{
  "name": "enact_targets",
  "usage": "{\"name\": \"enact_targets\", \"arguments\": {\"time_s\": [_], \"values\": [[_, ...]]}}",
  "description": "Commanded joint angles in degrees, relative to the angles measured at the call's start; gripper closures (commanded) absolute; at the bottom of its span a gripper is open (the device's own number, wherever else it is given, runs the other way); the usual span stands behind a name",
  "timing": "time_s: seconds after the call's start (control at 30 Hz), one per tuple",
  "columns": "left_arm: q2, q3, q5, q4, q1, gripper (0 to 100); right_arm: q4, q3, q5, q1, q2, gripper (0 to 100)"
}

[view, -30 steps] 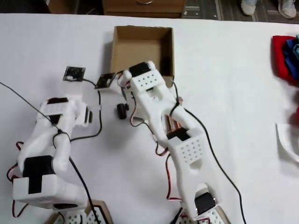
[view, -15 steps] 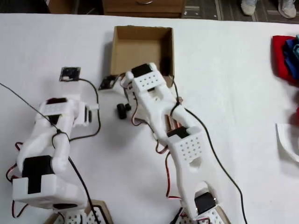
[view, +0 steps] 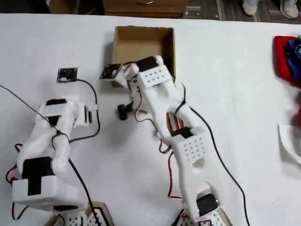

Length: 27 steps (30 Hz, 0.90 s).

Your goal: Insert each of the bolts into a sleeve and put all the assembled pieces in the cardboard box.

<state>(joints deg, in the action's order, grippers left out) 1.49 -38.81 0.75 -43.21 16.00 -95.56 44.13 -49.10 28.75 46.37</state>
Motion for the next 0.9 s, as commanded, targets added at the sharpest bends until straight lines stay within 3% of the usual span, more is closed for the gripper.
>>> {"name": "enact_targets", "arguments": {"time_s": [0.0,0.4,0.53,0.57,0.87], "values": [[0.00,1.71,-0.26,0.70,1.14,83,-0.04,5.19,-0.35,-1.10,1.45,85.0],[0.00,1.71,-0.26,0.70,1.14,83,-0.48,13.45,-0.18,-2.77,13.14,85.4],[0.00,1.71,-0.26,0.70,1.14,83,-0.48,13.80,0.09,-2.86,13.67,98.9],[0.00,1.71,-0.26,0.70,1.05,83,-0.75,13.80,0.18,-2.86,13.67,97.9],[0.09,1.71,-0.26,0.70,1.05,83,-5.58,13.89,13.01,-2.42,6.90,97.7]]}}
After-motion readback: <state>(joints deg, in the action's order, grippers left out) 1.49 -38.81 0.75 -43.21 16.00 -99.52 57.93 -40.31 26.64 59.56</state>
